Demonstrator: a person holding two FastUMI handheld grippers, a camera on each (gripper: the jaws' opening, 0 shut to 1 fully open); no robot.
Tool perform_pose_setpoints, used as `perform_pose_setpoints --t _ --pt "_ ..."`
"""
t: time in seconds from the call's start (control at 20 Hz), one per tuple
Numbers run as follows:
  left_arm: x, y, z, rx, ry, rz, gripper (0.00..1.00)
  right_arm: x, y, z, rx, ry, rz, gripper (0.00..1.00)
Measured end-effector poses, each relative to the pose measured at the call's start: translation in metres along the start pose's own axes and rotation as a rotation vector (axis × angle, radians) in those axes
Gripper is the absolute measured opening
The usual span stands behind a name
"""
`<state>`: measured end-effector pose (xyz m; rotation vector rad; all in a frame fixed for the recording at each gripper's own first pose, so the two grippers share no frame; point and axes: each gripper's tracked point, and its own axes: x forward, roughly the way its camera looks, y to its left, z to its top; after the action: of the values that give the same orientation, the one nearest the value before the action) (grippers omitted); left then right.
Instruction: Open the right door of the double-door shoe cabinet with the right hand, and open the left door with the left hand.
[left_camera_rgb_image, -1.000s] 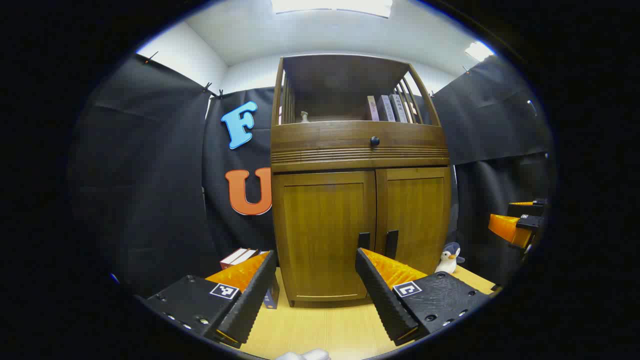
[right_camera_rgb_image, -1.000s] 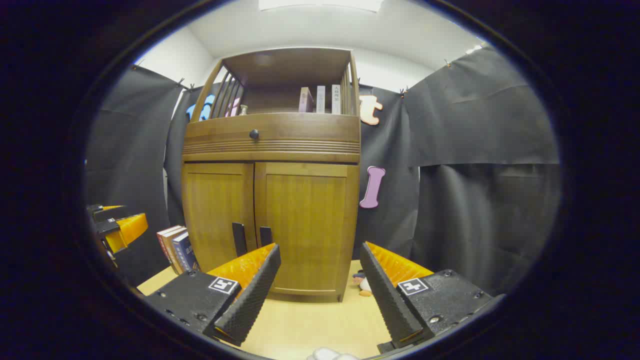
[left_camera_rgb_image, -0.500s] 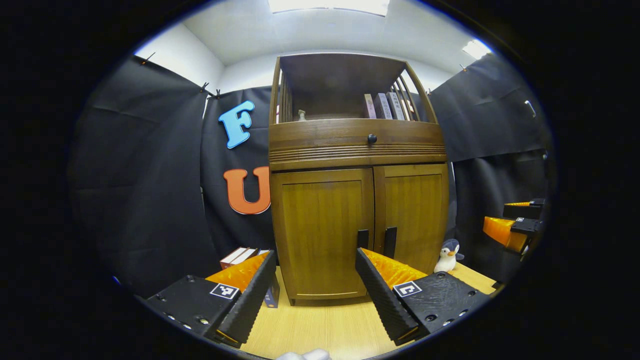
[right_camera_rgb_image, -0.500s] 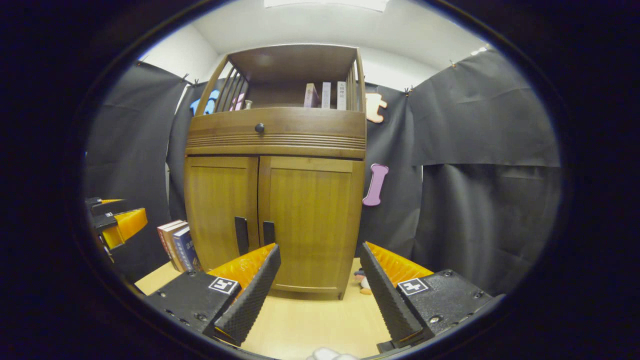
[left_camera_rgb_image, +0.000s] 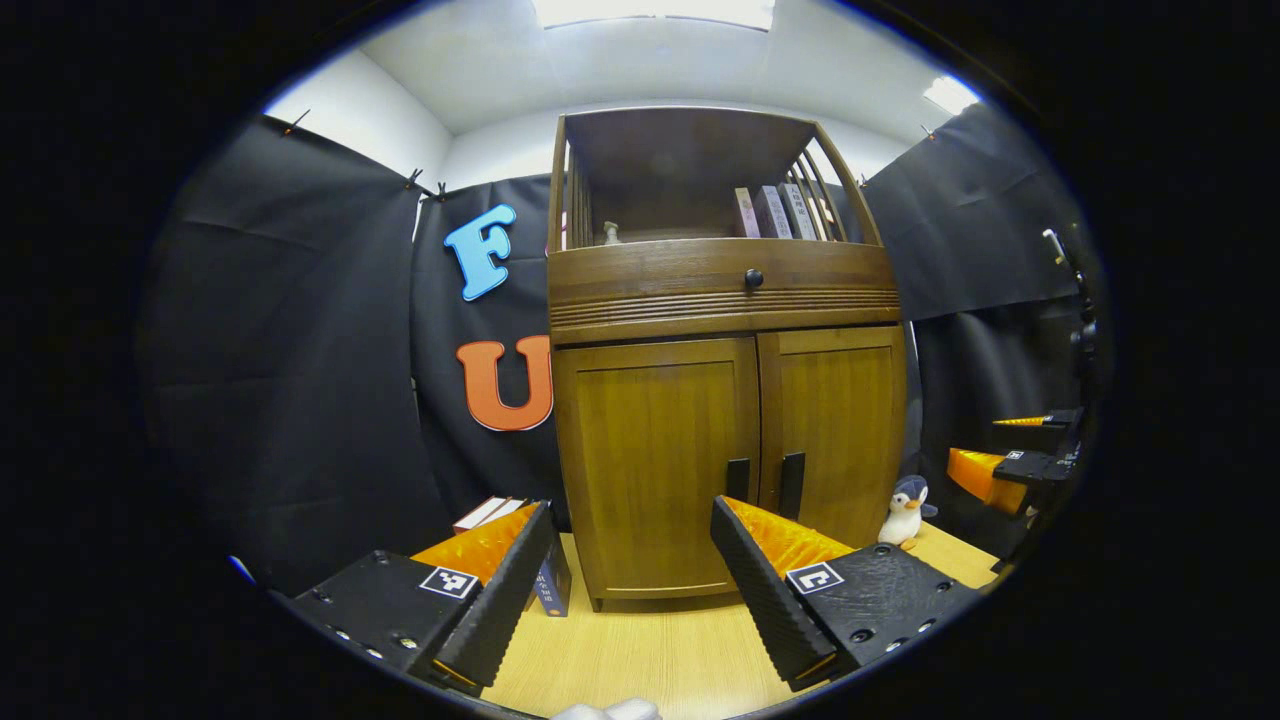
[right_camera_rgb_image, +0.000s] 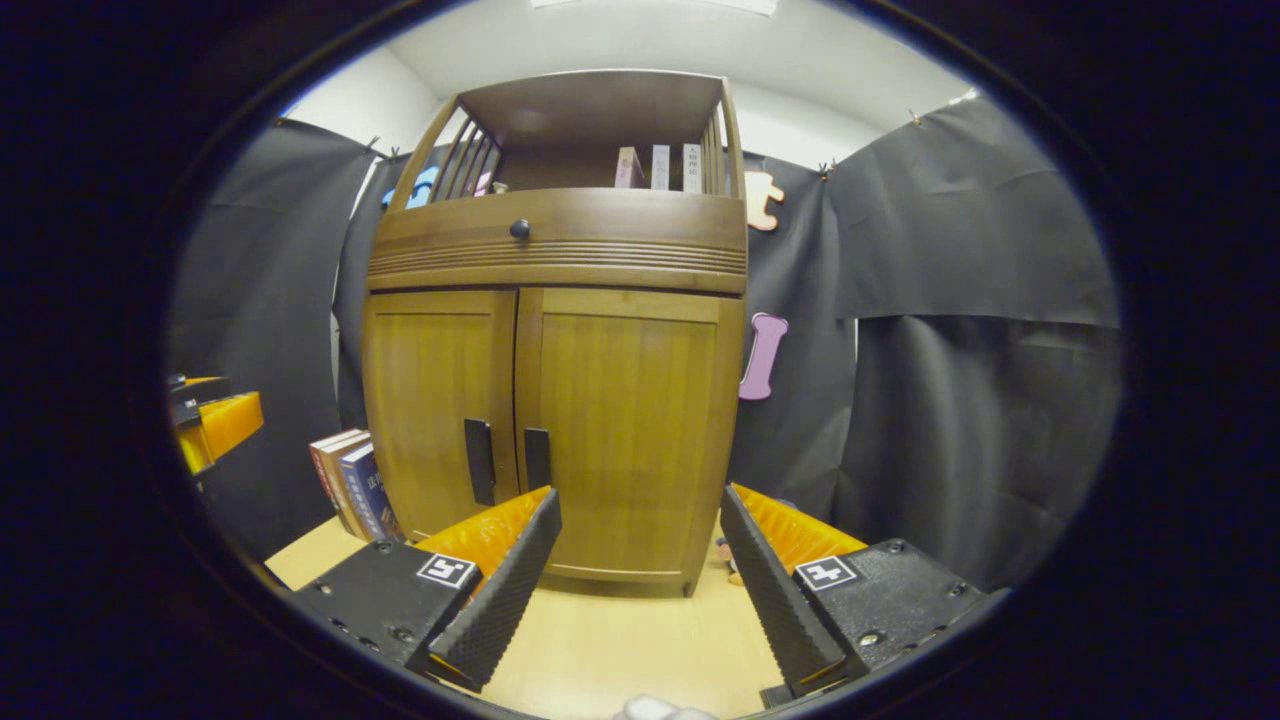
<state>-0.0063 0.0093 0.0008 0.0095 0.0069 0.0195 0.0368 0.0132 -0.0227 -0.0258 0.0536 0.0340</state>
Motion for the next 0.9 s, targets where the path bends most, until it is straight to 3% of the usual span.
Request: perform_pose_setpoints --t 0.7,0.9 --pt "-0.013 0.021 0.004 -0.014 0.015 0.053 0.96 0.076 0.039 0.002 0.014 -0.022 0.074 1.00" --pt "-0.023 0.024 0.008 -0.015 0.018 0.066 0.96 0.117 0.065 -0.011 0.005 -0.003 0.113 1.00"
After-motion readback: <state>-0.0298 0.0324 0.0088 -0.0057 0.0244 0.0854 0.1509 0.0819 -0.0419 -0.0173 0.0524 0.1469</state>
